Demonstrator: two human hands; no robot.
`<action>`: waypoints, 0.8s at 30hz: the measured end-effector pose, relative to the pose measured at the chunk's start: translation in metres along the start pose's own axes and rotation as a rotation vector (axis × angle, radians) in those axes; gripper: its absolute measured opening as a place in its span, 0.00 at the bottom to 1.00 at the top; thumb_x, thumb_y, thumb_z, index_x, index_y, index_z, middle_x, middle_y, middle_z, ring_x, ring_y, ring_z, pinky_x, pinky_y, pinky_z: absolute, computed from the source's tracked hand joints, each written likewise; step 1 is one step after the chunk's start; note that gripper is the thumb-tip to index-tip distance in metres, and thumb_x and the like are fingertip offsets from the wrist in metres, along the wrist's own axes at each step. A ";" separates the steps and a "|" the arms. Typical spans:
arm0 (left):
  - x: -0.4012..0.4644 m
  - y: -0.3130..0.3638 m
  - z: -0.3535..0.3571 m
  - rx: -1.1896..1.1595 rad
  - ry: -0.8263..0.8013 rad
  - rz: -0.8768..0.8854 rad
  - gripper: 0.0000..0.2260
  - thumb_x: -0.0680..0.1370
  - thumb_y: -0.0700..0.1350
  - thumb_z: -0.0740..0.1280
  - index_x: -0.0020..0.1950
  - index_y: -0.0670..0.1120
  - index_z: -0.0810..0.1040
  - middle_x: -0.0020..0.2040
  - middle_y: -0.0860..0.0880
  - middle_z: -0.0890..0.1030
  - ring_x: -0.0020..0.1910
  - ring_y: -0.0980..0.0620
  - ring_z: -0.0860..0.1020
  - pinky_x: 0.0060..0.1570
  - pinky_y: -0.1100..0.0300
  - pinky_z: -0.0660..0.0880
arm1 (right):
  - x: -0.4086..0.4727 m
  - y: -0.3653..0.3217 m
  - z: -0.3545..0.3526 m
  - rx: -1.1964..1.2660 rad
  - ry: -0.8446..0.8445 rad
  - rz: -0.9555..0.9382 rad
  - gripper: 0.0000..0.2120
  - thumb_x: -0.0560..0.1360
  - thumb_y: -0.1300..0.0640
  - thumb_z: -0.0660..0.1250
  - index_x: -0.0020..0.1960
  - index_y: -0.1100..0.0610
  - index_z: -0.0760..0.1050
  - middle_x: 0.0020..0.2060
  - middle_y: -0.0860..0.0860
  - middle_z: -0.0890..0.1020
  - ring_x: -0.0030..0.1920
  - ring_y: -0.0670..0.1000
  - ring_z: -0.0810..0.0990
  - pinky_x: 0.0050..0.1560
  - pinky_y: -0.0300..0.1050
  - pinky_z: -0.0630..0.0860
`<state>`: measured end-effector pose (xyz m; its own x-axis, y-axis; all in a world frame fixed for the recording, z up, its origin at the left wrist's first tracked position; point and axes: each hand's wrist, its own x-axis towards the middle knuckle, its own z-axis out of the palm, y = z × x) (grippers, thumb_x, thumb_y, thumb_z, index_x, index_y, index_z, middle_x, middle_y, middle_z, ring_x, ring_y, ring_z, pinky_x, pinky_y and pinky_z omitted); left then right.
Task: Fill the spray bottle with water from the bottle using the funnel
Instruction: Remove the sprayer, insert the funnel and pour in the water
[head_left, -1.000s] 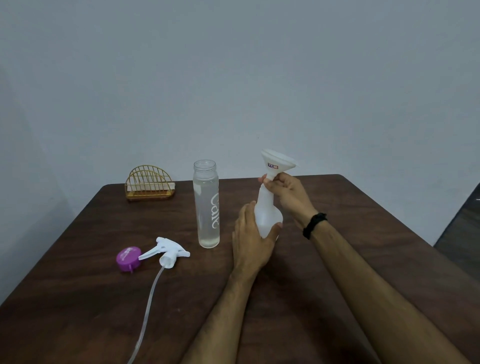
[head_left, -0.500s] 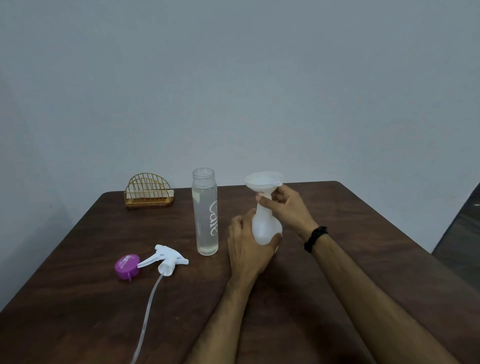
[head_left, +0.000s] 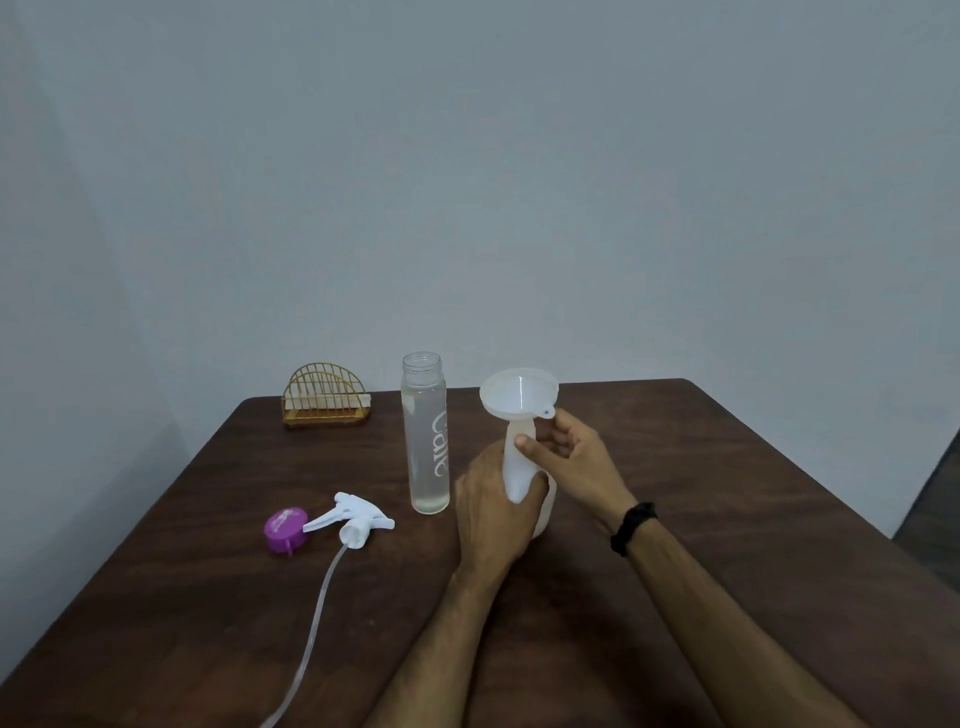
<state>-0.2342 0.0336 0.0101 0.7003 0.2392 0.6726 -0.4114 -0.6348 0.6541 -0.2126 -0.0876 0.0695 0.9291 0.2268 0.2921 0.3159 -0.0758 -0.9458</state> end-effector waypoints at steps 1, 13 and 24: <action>-0.002 0.001 -0.005 0.004 -0.006 -0.008 0.15 0.74 0.54 0.70 0.58 0.53 0.74 0.50 0.57 0.80 0.47 0.60 0.77 0.47 0.59 0.76 | -0.003 0.001 -0.001 -0.014 -0.017 -0.002 0.18 0.74 0.56 0.74 0.63 0.53 0.77 0.55 0.48 0.85 0.57 0.45 0.82 0.61 0.44 0.78; -0.022 0.002 -0.076 0.143 0.147 -0.184 0.20 0.65 0.47 0.74 0.54 0.46 0.74 0.41 0.52 0.78 0.42 0.48 0.79 0.40 0.54 0.77 | -0.028 0.039 0.029 -0.009 0.067 0.159 0.26 0.74 0.30 0.53 0.58 0.46 0.76 0.55 0.47 0.82 0.55 0.47 0.80 0.51 0.43 0.74; -0.013 -0.017 -0.098 0.229 0.239 -0.281 0.19 0.73 0.51 0.73 0.60 0.47 0.72 0.51 0.47 0.82 0.48 0.47 0.81 0.47 0.53 0.77 | 0.019 0.044 0.117 -0.024 0.000 0.135 0.38 0.68 0.52 0.79 0.72 0.52 0.63 0.65 0.44 0.72 0.65 0.45 0.73 0.61 0.39 0.73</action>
<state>-0.2930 0.1130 0.0243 0.6004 0.5727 0.5582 -0.0646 -0.6610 0.7476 -0.2038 0.0268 0.0166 0.9634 0.2130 0.1629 0.1928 -0.1284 -0.9728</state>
